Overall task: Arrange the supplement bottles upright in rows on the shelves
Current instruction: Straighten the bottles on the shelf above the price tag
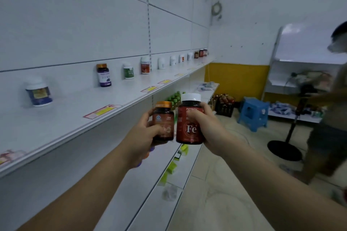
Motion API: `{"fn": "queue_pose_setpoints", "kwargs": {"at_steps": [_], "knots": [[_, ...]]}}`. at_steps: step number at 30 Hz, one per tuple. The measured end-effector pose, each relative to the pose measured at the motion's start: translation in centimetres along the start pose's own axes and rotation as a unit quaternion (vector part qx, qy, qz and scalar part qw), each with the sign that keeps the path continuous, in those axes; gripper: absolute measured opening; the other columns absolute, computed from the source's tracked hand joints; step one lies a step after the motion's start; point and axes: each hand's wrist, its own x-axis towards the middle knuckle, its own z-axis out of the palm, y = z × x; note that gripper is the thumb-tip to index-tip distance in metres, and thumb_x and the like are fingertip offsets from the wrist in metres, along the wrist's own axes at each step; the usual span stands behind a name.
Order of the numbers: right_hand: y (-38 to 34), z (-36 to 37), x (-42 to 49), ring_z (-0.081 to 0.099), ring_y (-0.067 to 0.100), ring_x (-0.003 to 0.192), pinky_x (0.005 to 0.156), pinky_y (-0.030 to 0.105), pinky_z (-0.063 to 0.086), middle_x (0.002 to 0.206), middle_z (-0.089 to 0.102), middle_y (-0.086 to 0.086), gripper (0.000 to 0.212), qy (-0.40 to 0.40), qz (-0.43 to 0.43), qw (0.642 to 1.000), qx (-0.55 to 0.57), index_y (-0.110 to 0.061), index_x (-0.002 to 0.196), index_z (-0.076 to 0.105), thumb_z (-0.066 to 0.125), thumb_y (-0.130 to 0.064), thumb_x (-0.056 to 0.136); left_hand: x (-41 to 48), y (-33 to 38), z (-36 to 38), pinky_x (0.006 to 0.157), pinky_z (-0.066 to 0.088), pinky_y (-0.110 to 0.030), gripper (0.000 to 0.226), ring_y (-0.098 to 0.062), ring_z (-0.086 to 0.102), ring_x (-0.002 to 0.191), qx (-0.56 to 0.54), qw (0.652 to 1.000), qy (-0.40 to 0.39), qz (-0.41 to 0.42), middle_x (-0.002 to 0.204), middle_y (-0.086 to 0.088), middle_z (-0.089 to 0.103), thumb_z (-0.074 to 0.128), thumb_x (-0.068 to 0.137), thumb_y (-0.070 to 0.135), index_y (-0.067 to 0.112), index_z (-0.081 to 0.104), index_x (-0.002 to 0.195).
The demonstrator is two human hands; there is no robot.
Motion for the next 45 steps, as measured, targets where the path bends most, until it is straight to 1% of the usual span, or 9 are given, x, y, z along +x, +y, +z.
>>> {"fn": "queue_pose_setpoints", "kwargs": {"at_steps": [4, 9, 13, 18, 26, 33, 38, 42, 45], "knots": [[0.0, -5.7, 6.3, 0.067, 0.028, 0.094, 0.081, 0.049, 0.056, 0.108, 0.064, 0.009, 0.032, 0.003, -0.019, 1.000, -0.001, -0.032, 0.110, 0.049, 0.066, -0.022, 0.084, 7.3, -1.2, 3.9, 0.066, 0.055, -0.030, 0.052, -0.020, 0.069, 0.083, -0.026, 1.000, 0.008, 0.013, 0.108, -0.009, 0.062, 0.053, 0.084, -0.006, 0.034, 0.049, 0.117], [-1.5, -12.6, 14.4, 0.067, 0.028, 0.095, 0.079, 0.047, 0.056, 0.110, 0.064, 0.009, 0.045, 0.002, -0.033, 0.999, -0.015, -0.029, 0.121, 0.046, 0.068, -0.025, 0.081, 16.4, -2.1, 8.6, 0.068, 0.054, -0.035, 0.056, -0.028, 0.063, 0.095, -0.065, 0.997, 0.038, 0.020, 0.108, -0.008, 0.062, 0.052, 0.085, -0.009, 0.028, 0.042, 0.125], [-2.2, -15.5, 20.9, 0.067, 0.026, 0.094, 0.078, 0.045, 0.057, 0.108, 0.065, 0.008, 0.037, -0.016, -0.031, 0.999, -0.018, -0.032, 0.112, 0.049, 0.068, -0.025, 0.081, 22.8, -2.7, 9.9, 0.087, 0.052, -0.046, 0.061, -0.028, 0.062, 0.098, -0.058, 0.997, 0.049, 0.022, 0.108, -0.005, 0.062, 0.052, 0.083, -0.012, 0.027, 0.041, 0.129], [-1.7, -16.5, 29.3, 0.067, 0.026, 0.094, 0.073, 0.044, 0.059, 0.107, 0.065, 0.007, 0.029, -0.026, -0.032, 0.999, -0.015, -0.036, 0.104, 0.051, 0.068, -0.027, 0.081, 31.0, -3.8, 9.3, 0.071, 0.057, -0.037, 0.060, -0.024, 0.066, 0.090, -0.060, 0.996, 0.055, 0.024, 0.108, -0.007, 0.062, 0.050, 0.082, -0.014, 0.030, 0.047, 0.123], [-1.9, -18.5, 40.4, 0.068, 0.025, 0.092, 0.070, 0.040, 0.058, 0.107, 0.066, 0.006, 0.046, -0.032, -0.056, 0.998, -0.023, -0.034, 0.111, 0.052, 0.071, -0.035, 0.068, 42.7, -3.8, 8.5, 0.080, 0.057, -0.042, 0.051, -0.022, 0.066, 0.090, -0.033, 0.996, 0.053, 0.059, 0.108, -0.006, 0.062, 0.048, 0.084, -0.007, 0.037, 0.054, 0.108], [-2.0, -23.3, 49.8, 0.070, 0.022, 0.088, 0.062, 0.036, 0.057, 0.103, 0.067, 0.004, 0.043, -0.035, -0.069, 0.997, -0.017, -0.037, 0.106, 0.054, 0.070, -0.036, 0.067, 53.1, -4.7, 10.5, 0.084, 0.053, -0.053, 0.049, -0.027, 0.067, 0.089, -0.026, 0.995, 0.079, 0.061, 0.107, -0.011, 0.064, 0.053, 0.083, -0.005, 0.031, 0.052, 0.116], [-1.9, -31.4, 56.8, 0.068, 0.020, 0.087, 0.061, 0.033, 0.057, 0.101, 0.066, 0.001, 0.028, -0.008, -0.101, 0.994, -0.040, -0.043, 0.099, 0.053, 0.068, -0.032, 0.078, 62.8, -7.0, 15.8, 0.088, 0.052, -0.050, 0.053, -0.029, 0.063, 0.098, 0.003, 0.996, 0.062, 0.058, 0.111, -0.010, 0.061, 0.063, 0.078, -0.001, 0.039, 0.050, 0.110], [-2.9, -39.9, 62.9, 0.068, 0.013, 0.082, 0.056, 0.026, 0.055, 0.098, 0.065, -0.002, 0.027, 0.004, -0.117, 0.991, -0.070, -0.043, 0.098, 0.051, 0.068, -0.028, 0.082, 72.0, -8.7, 21.9, 0.068, 0.057, -0.032, 0.057, -0.024, 0.062, 0.096, -0.015, 0.996, 0.060, 0.070, 0.112, -0.008, 0.058, 0.062, 0.078, -0.007, 0.034, 0.048, 0.114], [-4.3, -45.7, 67.6, 0.068, 0.012, 0.080, 0.054, 0.023, 0.054, 0.098, 0.065, -0.004, 0.028, 0.012, -0.118, 0.990, -0.082, -0.042, 0.097, 0.050, 0.069, -0.028, 0.082, 78.5, -9.3, 25.9, 0.070, 0.057, -0.034, 0.060, -0.022, 0.063, 0.095, -0.017, 0.996, 0.051, 0.068, 0.111, -0.006, 0.058, 0.060, 0.078, -0.011, 0.028, 0.045, 0.121]]}}
